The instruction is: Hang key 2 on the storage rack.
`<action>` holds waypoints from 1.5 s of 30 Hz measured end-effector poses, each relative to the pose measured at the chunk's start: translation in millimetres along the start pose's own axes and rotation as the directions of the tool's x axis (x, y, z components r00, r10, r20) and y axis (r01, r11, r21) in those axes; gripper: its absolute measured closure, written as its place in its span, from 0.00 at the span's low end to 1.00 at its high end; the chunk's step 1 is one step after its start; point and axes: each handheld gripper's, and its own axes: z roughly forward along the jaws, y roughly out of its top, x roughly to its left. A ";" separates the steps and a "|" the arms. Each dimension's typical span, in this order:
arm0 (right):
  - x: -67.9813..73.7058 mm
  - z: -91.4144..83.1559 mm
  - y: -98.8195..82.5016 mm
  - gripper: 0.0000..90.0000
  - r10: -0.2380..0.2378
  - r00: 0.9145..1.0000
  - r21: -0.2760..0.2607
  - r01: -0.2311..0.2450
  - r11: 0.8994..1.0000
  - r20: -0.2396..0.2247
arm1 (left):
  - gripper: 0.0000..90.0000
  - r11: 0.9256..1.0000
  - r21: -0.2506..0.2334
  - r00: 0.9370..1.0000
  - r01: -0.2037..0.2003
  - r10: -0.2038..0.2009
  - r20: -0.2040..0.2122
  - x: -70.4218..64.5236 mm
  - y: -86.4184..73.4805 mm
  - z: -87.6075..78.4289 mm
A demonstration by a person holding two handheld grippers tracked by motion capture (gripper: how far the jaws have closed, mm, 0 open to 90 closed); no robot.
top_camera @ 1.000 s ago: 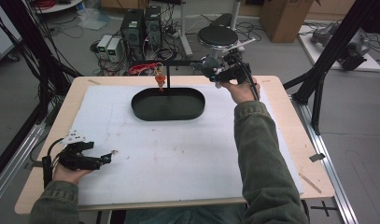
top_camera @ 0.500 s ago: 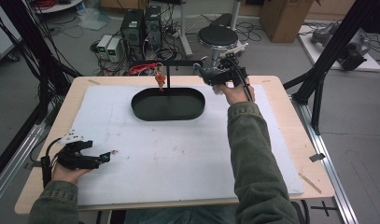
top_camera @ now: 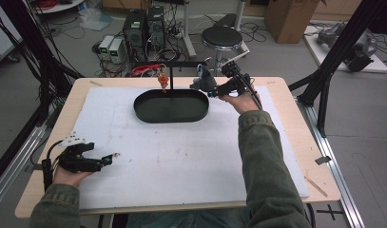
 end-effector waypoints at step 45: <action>-29.9 -46.4 -123.7 0.01 0.055 0.998 -0.248 -0.064 0.967 -0.043 | 0.02 1.000 0.024 1.000 0.019 -0.019 0.011 -1.7 0.0 -0.9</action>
